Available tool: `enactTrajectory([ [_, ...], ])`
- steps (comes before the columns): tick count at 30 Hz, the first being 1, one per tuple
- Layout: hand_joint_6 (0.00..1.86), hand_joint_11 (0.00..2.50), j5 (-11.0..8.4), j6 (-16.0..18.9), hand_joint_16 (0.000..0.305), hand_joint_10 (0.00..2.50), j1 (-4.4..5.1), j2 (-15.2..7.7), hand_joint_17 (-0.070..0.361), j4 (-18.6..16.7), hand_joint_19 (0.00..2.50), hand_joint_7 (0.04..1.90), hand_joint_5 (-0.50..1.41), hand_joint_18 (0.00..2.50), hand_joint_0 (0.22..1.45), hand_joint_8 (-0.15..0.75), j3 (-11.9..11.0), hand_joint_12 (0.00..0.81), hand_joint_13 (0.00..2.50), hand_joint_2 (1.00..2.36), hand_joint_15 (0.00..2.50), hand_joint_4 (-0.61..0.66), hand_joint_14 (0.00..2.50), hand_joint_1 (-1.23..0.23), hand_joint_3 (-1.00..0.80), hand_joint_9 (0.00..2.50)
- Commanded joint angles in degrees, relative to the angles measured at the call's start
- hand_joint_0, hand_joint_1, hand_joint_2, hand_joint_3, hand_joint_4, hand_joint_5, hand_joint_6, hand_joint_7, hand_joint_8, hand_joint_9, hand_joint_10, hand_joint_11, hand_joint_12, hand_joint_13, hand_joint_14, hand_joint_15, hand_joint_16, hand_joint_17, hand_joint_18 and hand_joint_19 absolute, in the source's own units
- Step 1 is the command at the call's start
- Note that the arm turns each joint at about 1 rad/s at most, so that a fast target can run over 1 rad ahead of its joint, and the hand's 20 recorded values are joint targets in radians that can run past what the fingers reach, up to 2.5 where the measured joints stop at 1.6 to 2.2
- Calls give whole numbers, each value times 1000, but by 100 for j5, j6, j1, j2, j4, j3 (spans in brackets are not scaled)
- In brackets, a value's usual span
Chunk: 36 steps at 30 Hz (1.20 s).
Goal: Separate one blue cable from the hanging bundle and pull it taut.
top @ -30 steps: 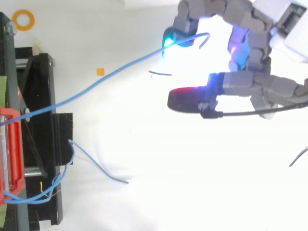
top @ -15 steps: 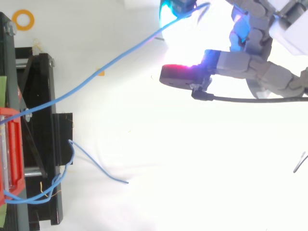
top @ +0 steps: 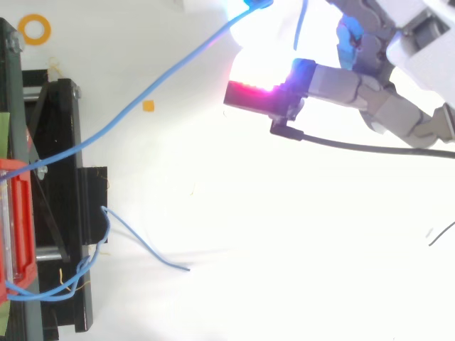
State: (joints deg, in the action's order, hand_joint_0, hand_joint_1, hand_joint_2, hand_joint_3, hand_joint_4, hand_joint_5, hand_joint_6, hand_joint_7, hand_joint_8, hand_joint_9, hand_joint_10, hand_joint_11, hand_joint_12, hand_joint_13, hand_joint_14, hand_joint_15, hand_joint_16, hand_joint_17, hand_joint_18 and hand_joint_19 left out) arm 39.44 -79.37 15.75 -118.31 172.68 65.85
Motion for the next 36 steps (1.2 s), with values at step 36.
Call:
enactTrajectory([
  [36, 504, 592, 38, 1846, 39, 26, 376, -8, 88, 565, 872, 1273, 148, 989, 761, 161, 95, 296, 1509, 1015, 880, 55, 24, -771, -273, 2094],
])
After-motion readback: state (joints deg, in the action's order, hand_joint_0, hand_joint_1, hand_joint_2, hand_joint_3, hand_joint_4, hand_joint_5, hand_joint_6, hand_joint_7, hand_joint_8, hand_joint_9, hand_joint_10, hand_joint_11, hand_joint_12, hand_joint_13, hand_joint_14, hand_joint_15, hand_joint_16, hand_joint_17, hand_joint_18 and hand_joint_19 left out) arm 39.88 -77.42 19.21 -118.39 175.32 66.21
